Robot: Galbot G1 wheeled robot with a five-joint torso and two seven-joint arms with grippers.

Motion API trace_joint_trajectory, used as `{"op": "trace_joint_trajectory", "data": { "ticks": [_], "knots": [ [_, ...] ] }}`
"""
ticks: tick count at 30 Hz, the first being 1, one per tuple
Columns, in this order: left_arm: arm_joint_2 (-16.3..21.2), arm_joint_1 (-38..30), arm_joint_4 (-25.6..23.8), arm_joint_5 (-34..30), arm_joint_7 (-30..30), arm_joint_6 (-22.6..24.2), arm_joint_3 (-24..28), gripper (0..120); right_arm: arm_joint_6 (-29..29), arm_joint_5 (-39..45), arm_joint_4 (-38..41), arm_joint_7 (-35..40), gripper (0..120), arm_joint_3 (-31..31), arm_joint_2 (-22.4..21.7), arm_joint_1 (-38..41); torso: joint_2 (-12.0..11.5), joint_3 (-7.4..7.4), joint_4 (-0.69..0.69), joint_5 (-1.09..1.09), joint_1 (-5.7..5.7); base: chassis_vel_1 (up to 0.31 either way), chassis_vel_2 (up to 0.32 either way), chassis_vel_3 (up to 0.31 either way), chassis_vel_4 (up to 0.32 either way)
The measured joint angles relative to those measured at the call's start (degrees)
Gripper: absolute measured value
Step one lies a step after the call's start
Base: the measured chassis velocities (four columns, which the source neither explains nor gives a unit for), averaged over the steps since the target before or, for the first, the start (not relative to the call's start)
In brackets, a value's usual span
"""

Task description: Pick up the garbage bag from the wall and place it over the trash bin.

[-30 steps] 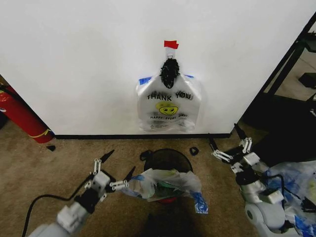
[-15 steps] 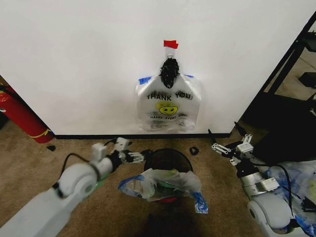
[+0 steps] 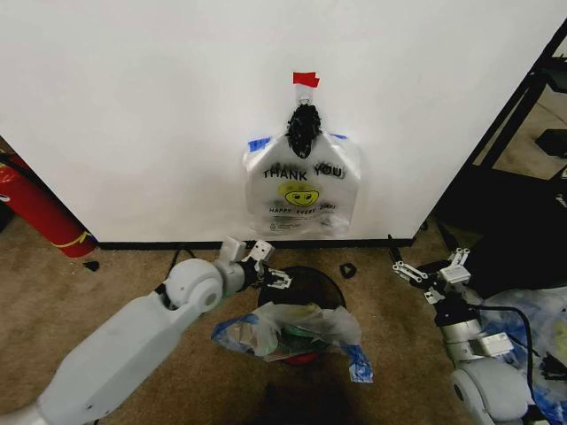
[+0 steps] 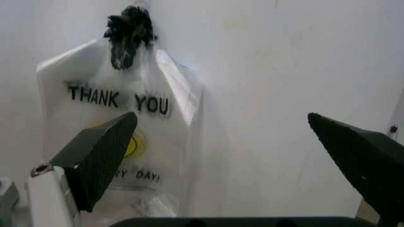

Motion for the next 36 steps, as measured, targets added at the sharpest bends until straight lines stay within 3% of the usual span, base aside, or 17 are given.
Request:
{"op": "trace_joint_trajectory", "data": {
  "ticks": [5, 10, 15, 17, 20, 25, 29, 36],
  "knots": [
    [-2.0, -2.6, 4.3, 2.7, -1.5, -0.2, 6.1, 100, 0.2, -0.1, -0.1, -0.1, 100, -0.2, 0.3, 0.3, 0.0, 0.00, 0.00, -0.01, 0.00, 0.000, 0.000, 0.000, 0.000],
    [-3.0, -4.3, 6.2, 3.3, -1.8, -0.5, 8.4, 99, 1.0, -0.4, -0.3, -0.3, 100, -0.4, 0.7, -0.1, 0.0, 0.00, 0.00, 0.00, -0.01, 0.000, 0.000, 0.000, 0.000],
    [-3.5, -5.4, 7.3, 3.3, -1.8, -0.6, 9.2, 80, 2.1, -0.6, -0.5, -0.4, 100, -0.4, 0.9, -0.9, 0.0, 0.00, 0.00, 0.00, -0.01, 0.000, 0.000, 0.000, 0.000],
    [-3.5, -5.5, 7.3, 3.3, -1.9, -0.6, 9.2, 78, 2.2, -0.6, -0.5, -0.4, 100, -0.4, 0.9, -0.9, 0.0, 0.00, 0.00, 0.00, -0.01, 0.000, 0.000, 0.000, 0.000],
    [-3.6, -5.5, 7.3, 3.2, -2.4, -0.7, 9.2, 61, 2.6, -0.7, -0.5, -0.4, 100, -0.4, 0.9, -1.1, 0.0, 0.00, 0.00, 0.00, -0.01, 0.000, 0.000, 0.000, 0.000],
    [-4.0, -5.5, 7.3, 1.7, -6.6, -0.7, 9.2, 48, 2.8, -0.9, -0.5, -0.4, 100, -0.4, 0.9, -1.1, 0.0, -0.01, 0.00, 0.00, -0.01, 0.000, 0.000, 0.000, 0.000],
    [-3.6, -4.9, 6.4, -1.9, -11.1, -0.8, 8.2, 28, 3.2, -0.9, -0.5, -0.5, 100, -0.5, 0.8, -1.1, 0.0, 0.00, 0.00, -0.01, -0.01, 0.000, 0.000, 0.000, 0.000],
    [-2.5, -2.1, 3.6, -8.1, -16.8, -0.8, 4.8, 5, 3.6, -1.0, -0.6, -0.7, 100, -1.0, 0.7, -0.9, 0.0, 0.00, 0.00, -0.01, -0.01, 0.000, 0.000, 0.000, 0.000]
  ]
}}
